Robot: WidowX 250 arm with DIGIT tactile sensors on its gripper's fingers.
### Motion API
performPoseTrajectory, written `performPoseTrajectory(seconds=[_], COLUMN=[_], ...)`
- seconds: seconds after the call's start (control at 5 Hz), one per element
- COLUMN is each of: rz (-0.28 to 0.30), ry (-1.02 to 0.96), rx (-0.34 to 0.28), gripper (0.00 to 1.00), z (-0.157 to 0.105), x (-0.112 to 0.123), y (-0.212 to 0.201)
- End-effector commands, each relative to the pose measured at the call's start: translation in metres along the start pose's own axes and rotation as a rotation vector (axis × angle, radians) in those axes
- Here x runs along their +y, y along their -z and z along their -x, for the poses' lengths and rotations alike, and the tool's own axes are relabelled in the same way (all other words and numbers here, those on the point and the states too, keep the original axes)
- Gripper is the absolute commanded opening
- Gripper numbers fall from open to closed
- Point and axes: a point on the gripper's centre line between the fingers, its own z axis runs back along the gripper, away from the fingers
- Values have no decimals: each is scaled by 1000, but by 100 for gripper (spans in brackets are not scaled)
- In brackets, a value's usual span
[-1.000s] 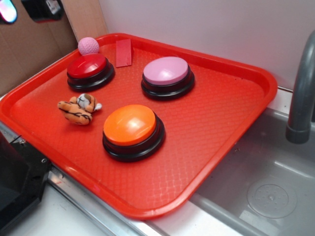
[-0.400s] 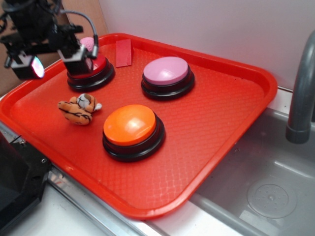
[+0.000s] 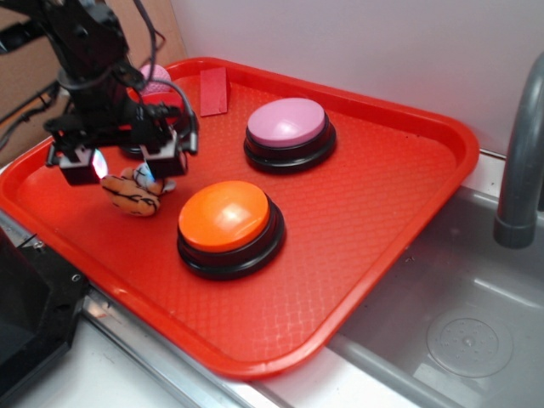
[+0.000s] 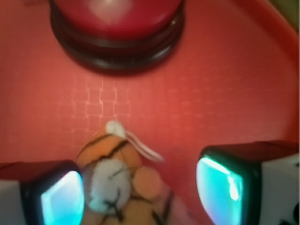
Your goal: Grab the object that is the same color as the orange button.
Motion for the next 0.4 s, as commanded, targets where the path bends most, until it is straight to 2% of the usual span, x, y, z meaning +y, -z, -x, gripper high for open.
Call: performPoseTrajectory(seconds=[0.0,0.2], rz=[58,75], ry=[22,-4], rx=[21,-1], gripper=[100,0], z=[1,-3], x=[-4,-4], y=[10,5])
